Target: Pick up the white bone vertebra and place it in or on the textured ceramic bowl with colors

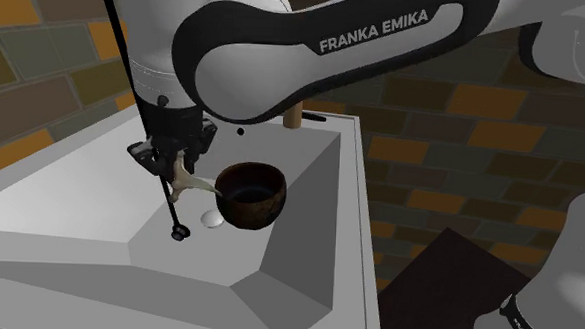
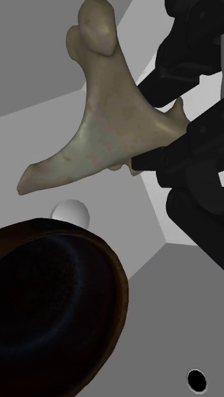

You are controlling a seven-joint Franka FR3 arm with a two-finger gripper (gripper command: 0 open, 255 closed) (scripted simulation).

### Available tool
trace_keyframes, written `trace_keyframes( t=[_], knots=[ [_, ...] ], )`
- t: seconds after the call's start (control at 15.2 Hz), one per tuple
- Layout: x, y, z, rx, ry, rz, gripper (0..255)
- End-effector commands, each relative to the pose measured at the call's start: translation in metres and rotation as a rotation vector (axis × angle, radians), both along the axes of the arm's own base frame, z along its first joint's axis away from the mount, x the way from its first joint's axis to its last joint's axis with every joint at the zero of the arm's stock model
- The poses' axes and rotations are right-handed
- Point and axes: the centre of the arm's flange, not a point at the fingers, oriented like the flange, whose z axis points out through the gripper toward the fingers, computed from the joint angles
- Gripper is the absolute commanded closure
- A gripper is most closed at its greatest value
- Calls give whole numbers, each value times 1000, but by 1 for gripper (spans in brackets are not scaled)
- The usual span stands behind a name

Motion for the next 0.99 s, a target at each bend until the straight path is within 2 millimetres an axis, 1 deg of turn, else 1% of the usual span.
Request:
trace_keyframes(
  t=[0.0,0.66,0.73,0.92],
  knots=[
    [1,0,9,0,0,0,255],
    [24,-129,26,0,0,0,255],
    [25,-139,27,0,0,0,255],
    [25,-139,11,0,0,0,255]
  ],
)
